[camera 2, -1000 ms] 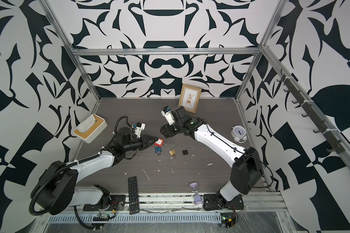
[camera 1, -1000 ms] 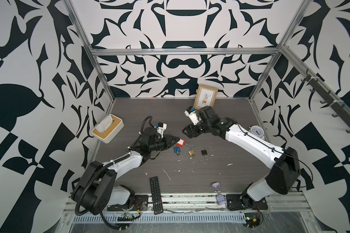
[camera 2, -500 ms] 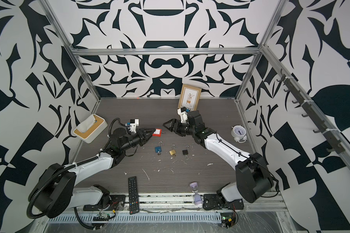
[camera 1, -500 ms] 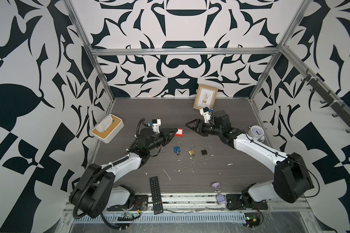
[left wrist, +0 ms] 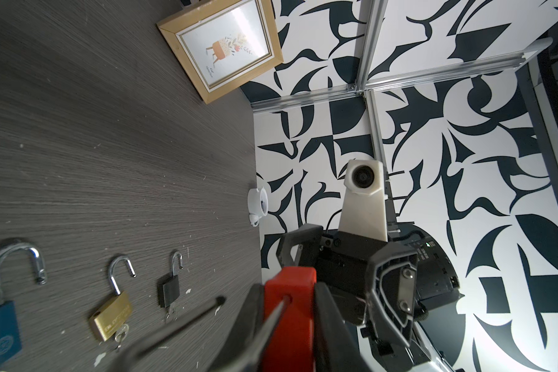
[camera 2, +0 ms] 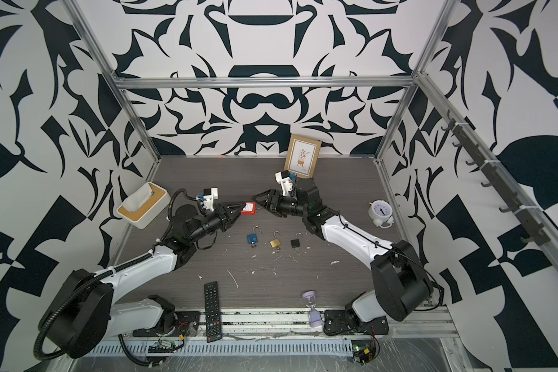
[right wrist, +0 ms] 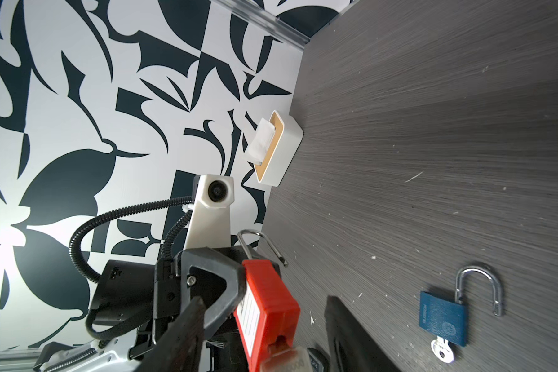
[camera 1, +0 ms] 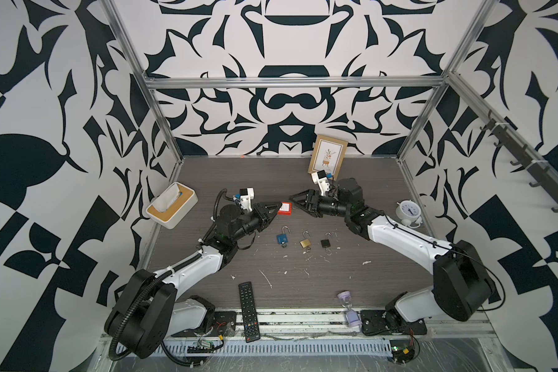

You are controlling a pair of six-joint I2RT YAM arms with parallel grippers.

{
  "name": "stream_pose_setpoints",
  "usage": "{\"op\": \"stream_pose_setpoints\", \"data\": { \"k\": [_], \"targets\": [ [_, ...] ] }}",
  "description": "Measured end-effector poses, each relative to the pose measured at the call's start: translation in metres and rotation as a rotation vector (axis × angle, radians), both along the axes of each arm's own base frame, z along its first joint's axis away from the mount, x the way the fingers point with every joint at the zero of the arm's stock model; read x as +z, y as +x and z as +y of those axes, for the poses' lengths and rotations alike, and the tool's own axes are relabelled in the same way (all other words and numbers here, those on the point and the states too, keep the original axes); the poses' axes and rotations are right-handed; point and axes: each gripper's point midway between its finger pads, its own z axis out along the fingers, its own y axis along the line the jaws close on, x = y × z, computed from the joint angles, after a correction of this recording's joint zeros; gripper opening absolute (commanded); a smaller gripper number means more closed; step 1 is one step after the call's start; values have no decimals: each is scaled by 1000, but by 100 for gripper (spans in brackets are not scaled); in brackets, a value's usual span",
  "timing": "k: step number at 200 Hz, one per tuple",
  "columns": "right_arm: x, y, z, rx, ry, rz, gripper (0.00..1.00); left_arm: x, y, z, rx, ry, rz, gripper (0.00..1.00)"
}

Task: Lock with the key

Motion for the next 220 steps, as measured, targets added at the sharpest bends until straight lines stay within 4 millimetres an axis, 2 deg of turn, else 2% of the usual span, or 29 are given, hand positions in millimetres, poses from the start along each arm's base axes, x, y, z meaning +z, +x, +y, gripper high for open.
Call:
{"op": "stream_pose_setpoints", "data": {
  "k": [41, 92, 118, 172, 220],
  "targets": [
    [-7, -9, 5, 27, -8, 14, 56, 5, 0, 1, 2, -18, -12, 0],
    [-5, -18, 13, 52, 2, 20, 50, 3, -3, 2, 2, -21, -10, 0],
    [0, -19, 17, 59, 30, 16, 45, 6, -3, 1, 0, -27, -18, 0],
    [-6, -16, 22, 62, 48, 35, 41, 6, -4, 1, -2, -26, -16, 0],
    [-8, -16, 24, 64, 55, 47, 32, 6, -4, 0, -4, -28, -18, 0]
  ]
}}
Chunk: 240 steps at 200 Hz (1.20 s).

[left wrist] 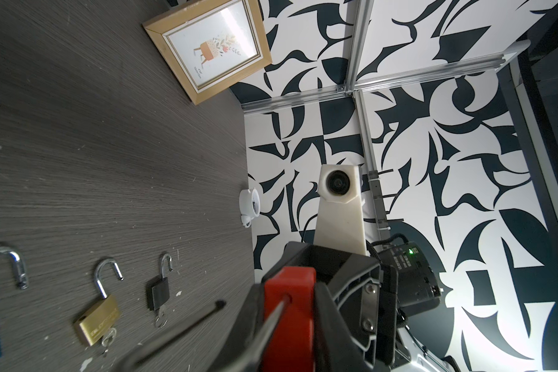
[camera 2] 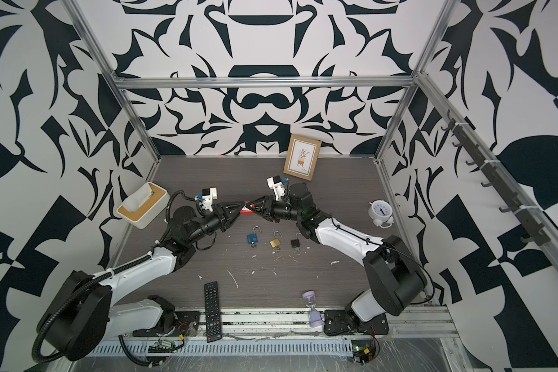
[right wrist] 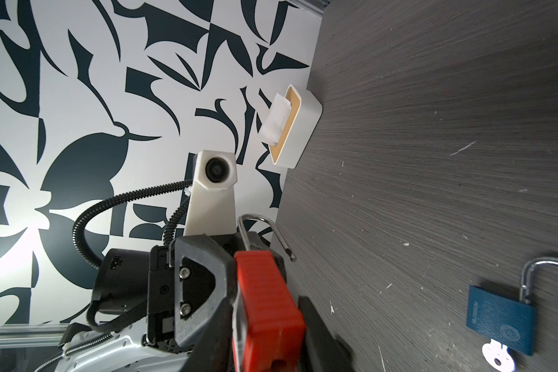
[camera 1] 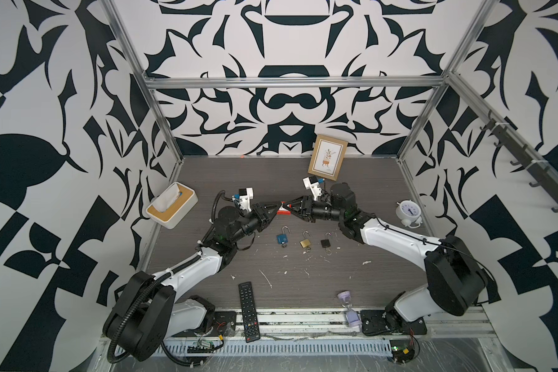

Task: Lock with the key

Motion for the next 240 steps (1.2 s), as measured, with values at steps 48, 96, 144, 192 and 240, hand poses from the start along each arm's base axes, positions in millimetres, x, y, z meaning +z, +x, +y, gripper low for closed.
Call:
{"op": "stream_pose_setpoints", "data": {
  "k": [48, 96, 144, 192, 240],
  "targets": [
    [3, 2, -1, -11, 23, 35, 0, 1, 1, -1, -4, 2, -20, 0],
    [-14, 16, -22, -49, -66, 71, 0, -2, 5, -1, -30, 228, -80, 72],
    [-18, 54, -87, -178, -123, 144, 0, 28, -13, 35, 43, 519, -308, 89],
    [10, 41, -99, -107, 6, 206, 0, 1, -17, 26, -56, 604, -450, 94],
    [11, 19, -95, -11, 90, 308, 0, -10, -14, -4, -189, 491, -527, 86]
  ]
}}
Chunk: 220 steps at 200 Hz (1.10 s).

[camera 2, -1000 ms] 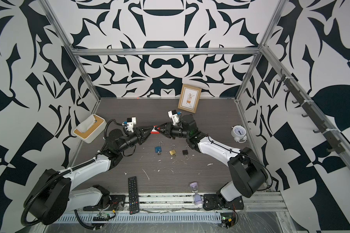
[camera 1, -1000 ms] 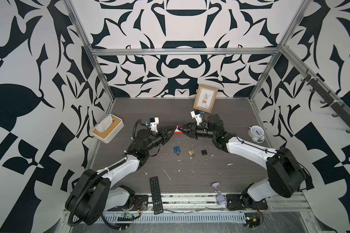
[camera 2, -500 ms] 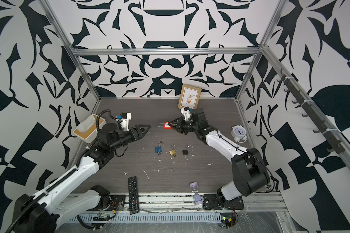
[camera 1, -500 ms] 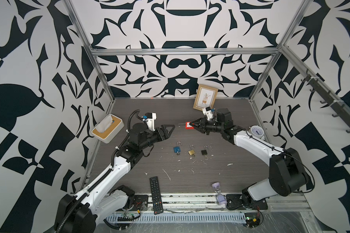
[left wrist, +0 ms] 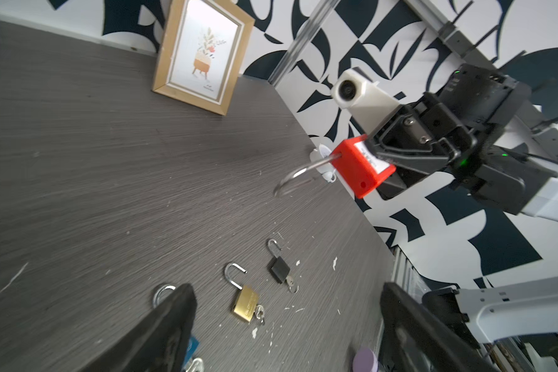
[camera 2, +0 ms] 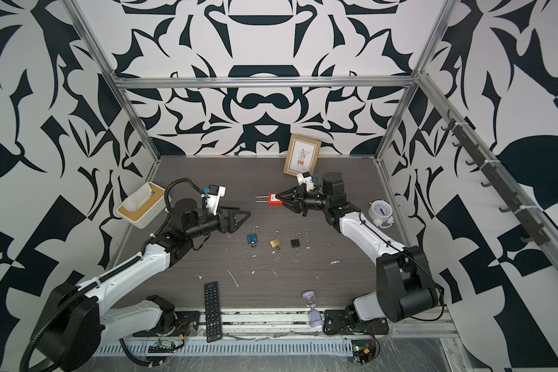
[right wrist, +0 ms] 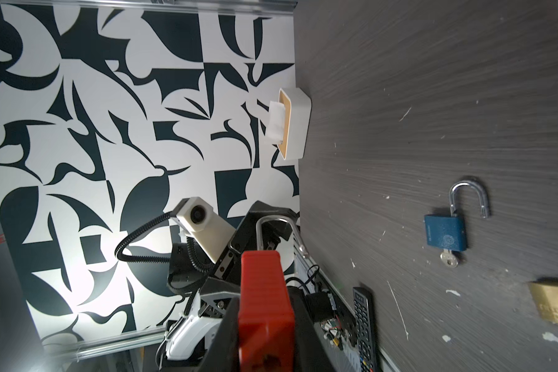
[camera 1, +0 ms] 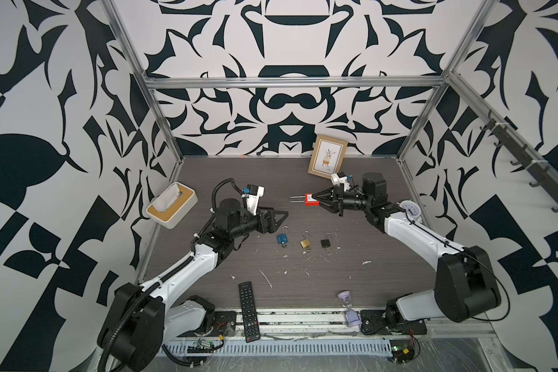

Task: Lock with the key

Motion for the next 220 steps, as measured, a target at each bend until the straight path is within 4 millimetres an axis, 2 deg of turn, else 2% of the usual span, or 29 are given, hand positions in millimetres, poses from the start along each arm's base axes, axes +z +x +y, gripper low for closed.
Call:
{"op": "stream_pose_setpoints", "data": {
  "k": [27, 73, 183, 220],
  "targets": [
    [-1, -8, 0, 24, 10, 22, 0, 10, -4, -10, -75, -52, -33, 79],
    [13, -20, -1, 50, 22, -16, 0, 15, -10, -19, -155, -88, -46, 73],
    [11, -25, 4, 69, 13, -16, 0, 16, -5, -29, -207, -126, -29, 54],
    [3, -21, 6, 67, 7, -3, 0, 17, -6, -29, -212, -131, -30, 49]
  ]
}}
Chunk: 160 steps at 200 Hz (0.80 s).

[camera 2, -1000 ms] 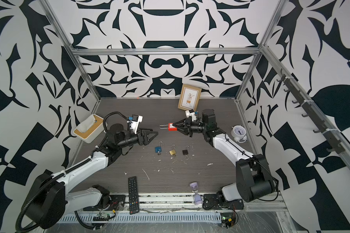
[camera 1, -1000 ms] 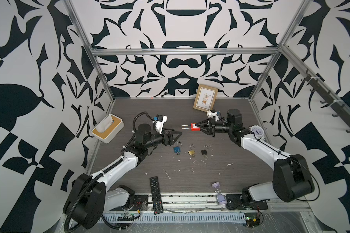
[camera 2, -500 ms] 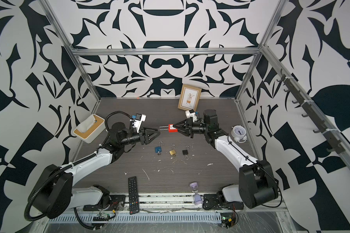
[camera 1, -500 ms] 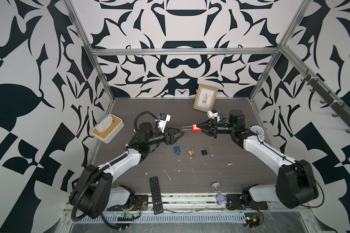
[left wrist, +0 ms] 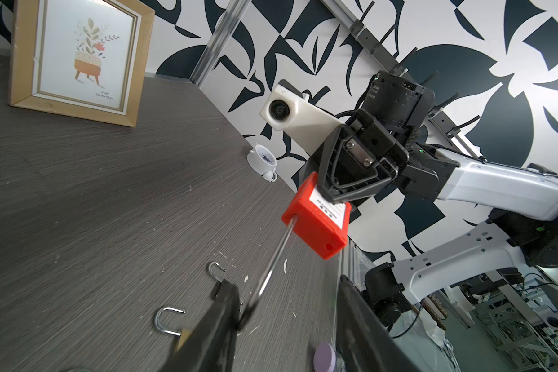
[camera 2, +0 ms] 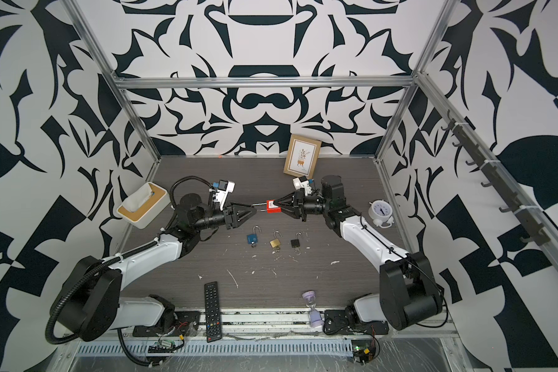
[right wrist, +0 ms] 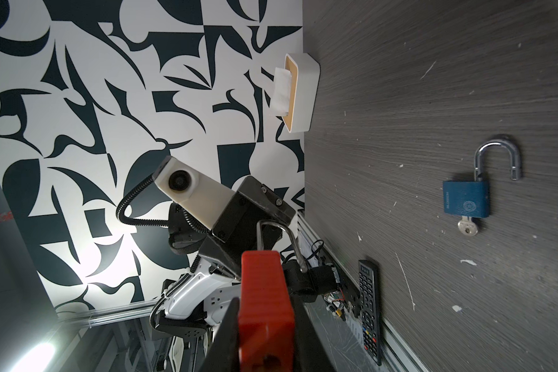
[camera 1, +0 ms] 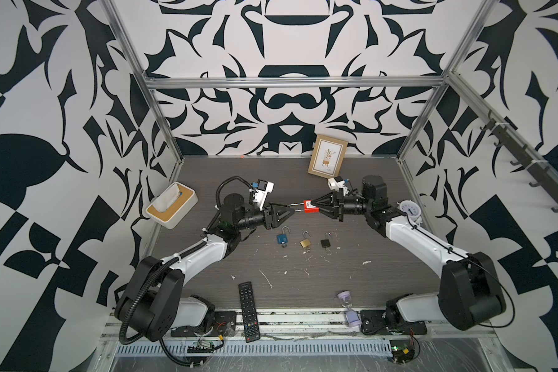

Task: Lock with the key

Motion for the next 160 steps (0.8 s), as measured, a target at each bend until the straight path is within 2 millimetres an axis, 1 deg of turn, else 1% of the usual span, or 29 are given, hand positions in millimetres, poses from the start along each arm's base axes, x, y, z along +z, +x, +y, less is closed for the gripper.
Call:
{"op": "stream_pose_setpoints", "data": {
  "k": [36, 77, 97, 109, 128, 160],
  "targets": [
    [-4, 4, 1, -4, -1, -4, 0, -1, 0, 0, -2, -3, 9, 45],
    [1, 6, 2, -6, 16, -63, 0, 3, 1, 0, 0, -24, 28, 35],
    [3, 7, 2, -10, 22, -87, 0, 2, 2, -2, -7, -37, 50, 27],
    [3, 8, 1, -11, 26, -101, 0, 1, 3, -3, -12, -46, 68, 18],
    [6, 9, 2, -11, 32, -143, 0, -1, 4, -5, -20, -60, 107, 10],
    [11, 9, 1, -7, 42, -214, 0, 4, 3, -5, -29, -87, 138, 1]
  ]
}}
